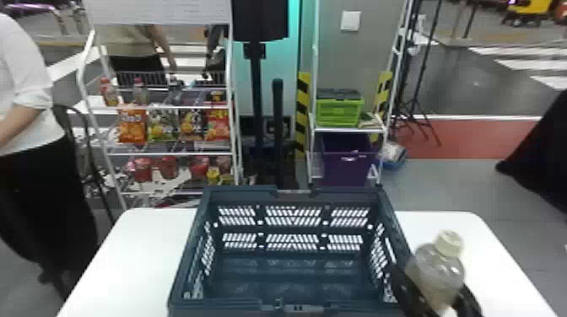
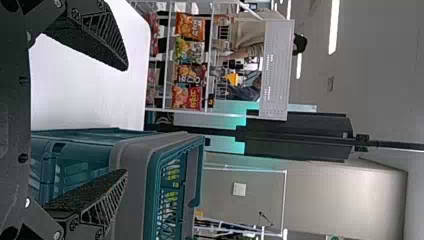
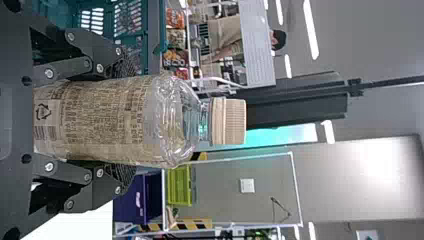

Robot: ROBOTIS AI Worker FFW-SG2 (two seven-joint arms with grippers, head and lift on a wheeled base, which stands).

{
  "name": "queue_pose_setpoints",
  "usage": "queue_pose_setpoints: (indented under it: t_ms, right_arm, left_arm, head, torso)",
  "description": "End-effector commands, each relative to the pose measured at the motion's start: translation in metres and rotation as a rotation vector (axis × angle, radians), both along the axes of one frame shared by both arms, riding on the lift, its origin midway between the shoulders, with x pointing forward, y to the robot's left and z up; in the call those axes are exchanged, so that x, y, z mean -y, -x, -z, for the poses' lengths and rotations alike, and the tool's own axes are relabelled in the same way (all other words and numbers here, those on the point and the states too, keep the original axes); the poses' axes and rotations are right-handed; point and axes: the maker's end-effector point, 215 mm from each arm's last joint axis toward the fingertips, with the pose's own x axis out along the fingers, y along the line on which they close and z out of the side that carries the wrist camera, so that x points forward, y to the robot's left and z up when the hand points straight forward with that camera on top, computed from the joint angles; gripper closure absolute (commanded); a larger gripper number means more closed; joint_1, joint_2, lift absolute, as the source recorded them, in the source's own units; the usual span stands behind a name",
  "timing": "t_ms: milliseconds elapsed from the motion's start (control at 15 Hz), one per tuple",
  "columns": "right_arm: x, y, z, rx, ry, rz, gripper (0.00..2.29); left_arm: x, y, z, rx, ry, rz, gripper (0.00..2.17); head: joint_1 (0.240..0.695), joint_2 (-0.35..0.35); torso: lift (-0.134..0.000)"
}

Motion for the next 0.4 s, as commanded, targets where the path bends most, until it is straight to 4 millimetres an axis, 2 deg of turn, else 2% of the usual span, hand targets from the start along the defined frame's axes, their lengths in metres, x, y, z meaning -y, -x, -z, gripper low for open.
queue_pose_setpoints:
  t_ms: [0,133,267,333]
  right_arm:
    - [0.019,0.036,0.009,0.032,-0.01,0.036,1.79]
    - [0.036,0.06,0.017,0.041,-0.023,0.083,1.79]
    - [0.048,0.08,0.018,0.085,-0.026,0.117,1.79]
    - [0.05,0.087,0.025,0.081,-0.023,0.114,1.79]
  left_arm:
    - [0.002,0.001,-0.001,0.002,0.002,0.002,0.16]
    - [0.004,0.001,-0.005,0.012,0.004,0.003,0.16]
    - [0.004,0.001,-0.007,0.016,0.002,0.004,0.16]
    - [0.005,0.002,-0.006,0.016,0.003,0.004,0.16]
  head:
    - [0.499,0.0]
    - [0.499,0.0]
    - [0.499,0.0]
    - [0.499,0.0]
  torso:
    - [0.0]
    - [0.0]
    - [0.0]
    - [0.0]
